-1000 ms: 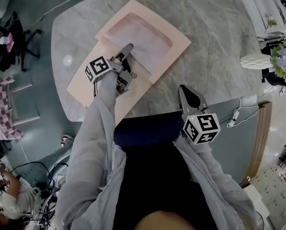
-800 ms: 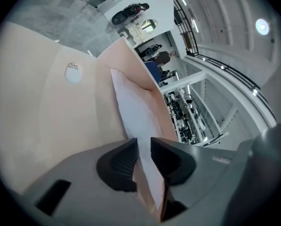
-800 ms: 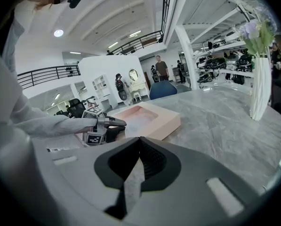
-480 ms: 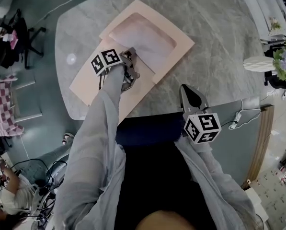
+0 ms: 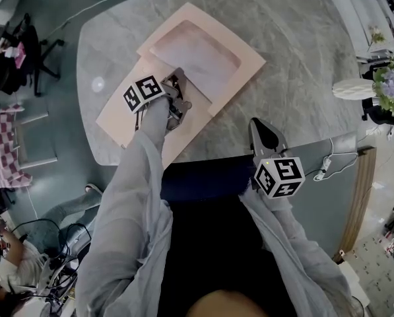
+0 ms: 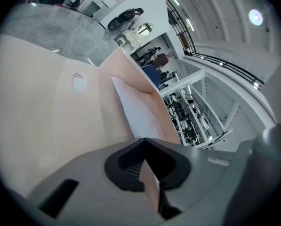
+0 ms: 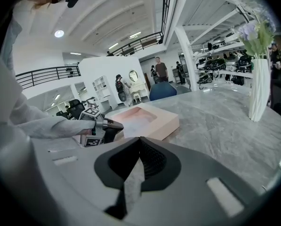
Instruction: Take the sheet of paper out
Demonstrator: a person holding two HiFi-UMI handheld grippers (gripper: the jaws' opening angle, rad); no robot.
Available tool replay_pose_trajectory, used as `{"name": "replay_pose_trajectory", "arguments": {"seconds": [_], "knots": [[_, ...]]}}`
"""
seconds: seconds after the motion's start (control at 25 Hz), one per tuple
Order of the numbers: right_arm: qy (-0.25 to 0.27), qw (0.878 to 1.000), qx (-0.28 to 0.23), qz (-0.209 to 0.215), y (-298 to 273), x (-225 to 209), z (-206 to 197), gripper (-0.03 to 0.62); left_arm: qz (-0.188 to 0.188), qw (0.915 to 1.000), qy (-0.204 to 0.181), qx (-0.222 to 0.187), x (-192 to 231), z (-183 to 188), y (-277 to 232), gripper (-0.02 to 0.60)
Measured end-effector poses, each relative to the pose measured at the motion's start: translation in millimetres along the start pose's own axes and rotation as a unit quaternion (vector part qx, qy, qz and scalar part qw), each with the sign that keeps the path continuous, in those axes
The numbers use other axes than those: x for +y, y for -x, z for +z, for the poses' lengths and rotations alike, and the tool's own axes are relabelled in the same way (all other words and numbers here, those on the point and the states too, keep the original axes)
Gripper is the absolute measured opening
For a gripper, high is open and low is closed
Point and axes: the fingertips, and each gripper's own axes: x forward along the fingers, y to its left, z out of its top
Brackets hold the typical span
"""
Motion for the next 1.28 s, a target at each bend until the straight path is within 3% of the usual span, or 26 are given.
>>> {"name": "replay_pose_trajectory", "arguments": {"seconds": [0.88, 1.28], "knots": [[0.018, 1.000, -0.015, 0.010, 27, 23, -2, 0.008, -0.101, 0.9910, -0.033, -0.082, -57, 12, 75, 0.000], [0.031, 0.999, -0.017, 0.026, 28, 43, -1, 0.008, -0.125, 0.9842, -0.051, -0.114, -70, 12, 125, 0.000]]}}
